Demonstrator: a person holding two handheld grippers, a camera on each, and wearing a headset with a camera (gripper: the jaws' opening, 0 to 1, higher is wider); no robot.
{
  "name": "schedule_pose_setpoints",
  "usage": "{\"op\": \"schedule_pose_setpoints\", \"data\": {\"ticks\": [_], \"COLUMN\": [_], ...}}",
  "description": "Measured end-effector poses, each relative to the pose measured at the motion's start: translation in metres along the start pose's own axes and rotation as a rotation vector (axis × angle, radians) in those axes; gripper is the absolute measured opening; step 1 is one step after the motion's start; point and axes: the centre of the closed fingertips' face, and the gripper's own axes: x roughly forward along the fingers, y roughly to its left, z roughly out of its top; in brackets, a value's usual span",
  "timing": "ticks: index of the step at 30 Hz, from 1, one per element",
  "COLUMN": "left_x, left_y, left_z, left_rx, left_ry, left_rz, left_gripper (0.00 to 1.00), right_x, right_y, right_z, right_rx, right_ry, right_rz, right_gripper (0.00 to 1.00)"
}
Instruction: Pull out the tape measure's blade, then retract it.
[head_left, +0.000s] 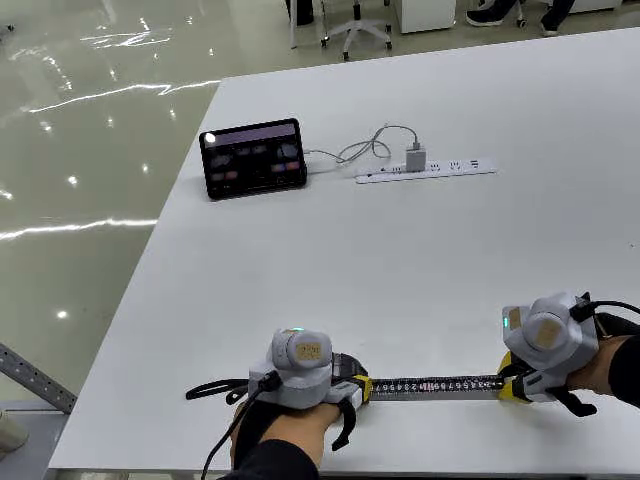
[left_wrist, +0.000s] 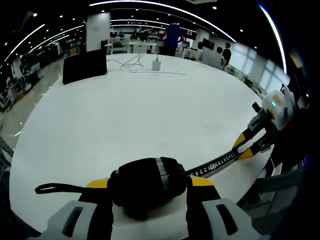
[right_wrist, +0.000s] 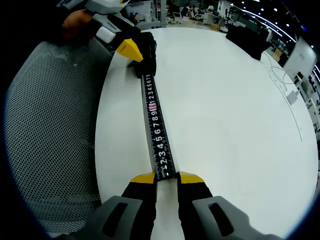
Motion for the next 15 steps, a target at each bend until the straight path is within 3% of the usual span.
{"op": "schedule_pose_setpoints", "data": {"ticks": [15], "left_x": [0.0004], "left_y": [0.0003], "left_z": [-0.0001], "left_rx": [-0.001], "left_ry": [-0.001], "left_rz": [-0.001], "left_gripper": [0.54], "right_x": [0.0025], "right_y": [0.0012], "right_z": [0.0056], "right_rx": [-0.002], "right_ry": [-0.007], "right_rz": [0.005], "right_gripper": [0.11]}}
